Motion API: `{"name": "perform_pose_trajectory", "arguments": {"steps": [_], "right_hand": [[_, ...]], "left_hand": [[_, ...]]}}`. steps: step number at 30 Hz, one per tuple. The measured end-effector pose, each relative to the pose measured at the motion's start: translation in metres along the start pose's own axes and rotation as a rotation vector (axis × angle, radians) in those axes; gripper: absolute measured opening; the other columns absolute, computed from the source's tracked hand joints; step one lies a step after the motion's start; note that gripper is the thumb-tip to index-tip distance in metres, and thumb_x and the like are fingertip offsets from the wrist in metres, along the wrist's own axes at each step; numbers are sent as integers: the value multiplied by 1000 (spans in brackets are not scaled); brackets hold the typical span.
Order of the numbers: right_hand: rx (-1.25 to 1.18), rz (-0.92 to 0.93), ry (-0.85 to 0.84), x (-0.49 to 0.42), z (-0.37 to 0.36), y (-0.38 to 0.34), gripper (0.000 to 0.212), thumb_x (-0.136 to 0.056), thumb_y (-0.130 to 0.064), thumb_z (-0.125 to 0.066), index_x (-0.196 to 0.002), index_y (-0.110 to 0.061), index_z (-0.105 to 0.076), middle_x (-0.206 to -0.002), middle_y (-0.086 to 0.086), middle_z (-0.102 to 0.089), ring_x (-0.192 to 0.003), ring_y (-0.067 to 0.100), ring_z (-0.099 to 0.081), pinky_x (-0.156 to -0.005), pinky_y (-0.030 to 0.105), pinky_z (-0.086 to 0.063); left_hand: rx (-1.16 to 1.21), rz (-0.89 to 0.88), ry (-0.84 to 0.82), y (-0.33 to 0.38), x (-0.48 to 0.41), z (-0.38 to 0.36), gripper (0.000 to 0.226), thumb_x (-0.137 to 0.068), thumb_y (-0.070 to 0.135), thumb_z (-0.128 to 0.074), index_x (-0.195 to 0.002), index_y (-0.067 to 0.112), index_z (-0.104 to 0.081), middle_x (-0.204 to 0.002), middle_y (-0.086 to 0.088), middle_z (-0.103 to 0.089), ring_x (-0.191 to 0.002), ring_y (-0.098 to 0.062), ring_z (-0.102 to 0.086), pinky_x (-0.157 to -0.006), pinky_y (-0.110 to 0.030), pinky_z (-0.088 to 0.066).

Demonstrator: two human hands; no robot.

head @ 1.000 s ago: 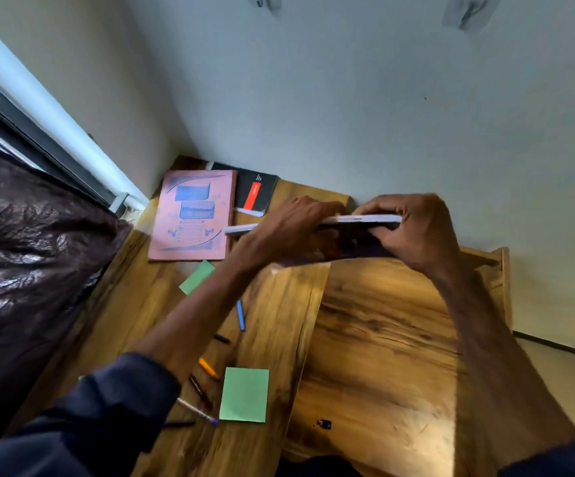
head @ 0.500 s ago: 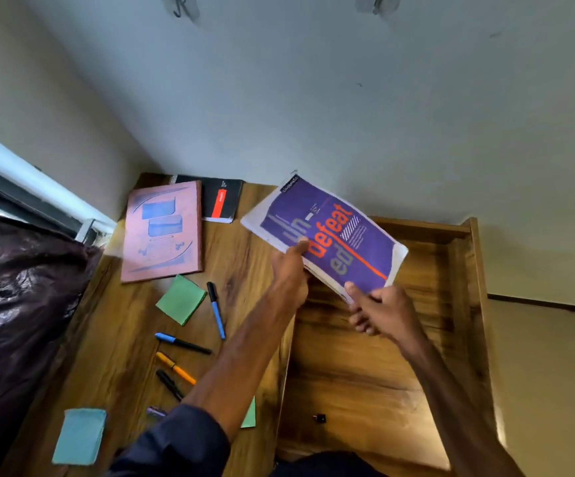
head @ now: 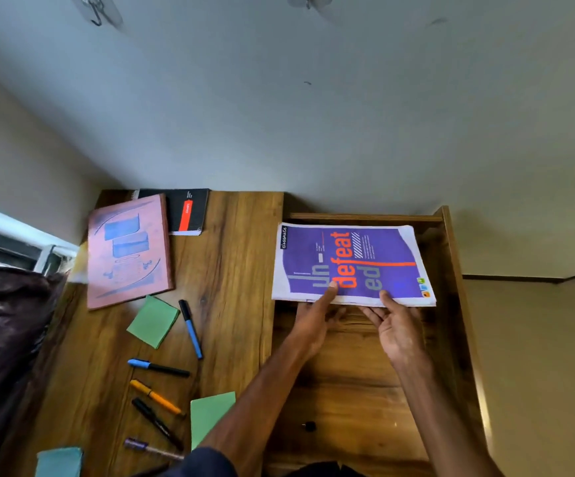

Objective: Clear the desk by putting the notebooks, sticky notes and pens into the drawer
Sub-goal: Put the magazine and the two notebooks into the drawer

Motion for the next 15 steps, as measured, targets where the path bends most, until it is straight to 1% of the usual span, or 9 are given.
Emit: {"name": "perform_pose_trajectory", "arguments": {"steps": [2, 4, 6, 7, 8, 10, 11, 13, 15], "right_hand": [[-2, -12, 69, -12, 15, 0, 48, -94, -1, -65, -139, -8, -51, -129, 15, -67, -109, 32, -71, -69, 47, -65], [28, -18, 118, -25, 26, -1, 47, -92, -2, -67, -136, -8, -53, -129, 15, -68, -109, 35, -71, -72, 50, -64], [81, -12, 138, -38, 30, -1, 45, -90, -4, -72, -132, -10, -56, -124, 11, -71, -108, 34, -72, -75, 53, -63], [102, -12, 148, -45, 30, -1, 41, -89, -5, -73, -127, -11, -59, -121, 10, -72, -106, 34, -73, -76, 53, -63], [107, -24, 159, -53, 29, 1, 37, -89, -5, -73, -123, -13, -60, -117, 9, -73, -103, 32, -73, -78, 54, -62], [67, -78, 180, -70, 25, 11, 36, -90, -4, -72, -122, -14, -59, -115, 9, -73, -103, 32, -73, -83, 57, -60], [49, -116, 194, -78, 24, 18, 39, -90, -4, -72, -126, -12, -58, -117, 11, -71, -105, 33, -72, -85, 57, -60], [40, -177, 209, -92, 21, 33, 42, -93, -4, -69, -131, -9, -54, -123, 14, -69, -110, 36, -69, -87, 57, -58], [93, -218, 199, -104, 19, 46, 36, -97, -7, -65, -131, -11, -53, -128, 16, -66, -111, 35, -67, -89, 57, -56]], "left_hand": [[-308, 111, -60, -14, -1, 11, 39, -91, 39, -74, -124, 20, -66, -118, 0, -73, -111, -18, -69, -95, -42, -56], [-565, 224, -95, -28, -2, 23, 23, -94, 35, -71, -110, 18, -69, -105, -2, -70, -96, -16, -66, -86, -34, -54], [-734, 204, -89, -34, -7, 35, 7, -96, 22, -68, -100, 17, -70, -95, -5, -68, -82, -12, -63, -68, -23, -51], [-792, 165, -59, -34, -10, 41, 5, -96, 19, -67, -97, 17, -71, -93, -4, -68, -77, -10, -63, -63, -21, -50], [-850, 124, -11, -32, -13, 45, 5, -96, 19, -67, -97, 17, -71, -93, -3, -71, -76, -9, -65, -62, -22, -52], [-982, 25, 114, -22, -16, 49, 11, -94, 22, -68, -104, 17, -71, -99, 2, -72, -84, -9, -69, -71, -24, -57], [-1042, -16, 161, -18, -19, 49, 16, -94, 22, -68, -108, 17, -70, -104, 5, -70, -91, -9, -68, -73, -21, -55], [-1130, -51, 203, -12, -26, 47, 26, -94, 23, -68, -118, 14, -63, -111, 8, -63, -101, -9, -61, -75, -16, -47], [-1184, -31, 202, -9, -36, 46, 39, -91, 25, -69, -126, 13, -56, -117, 5, -60, -109, -13, -59, -83, -22, -46]]}}
Point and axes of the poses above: each hand's wrist, its own x-axis away from the middle knuckle, its own z-axis out of the back of the hand, y = z × x, the point moved 5 cm from there along -x, towards the middle knuckle
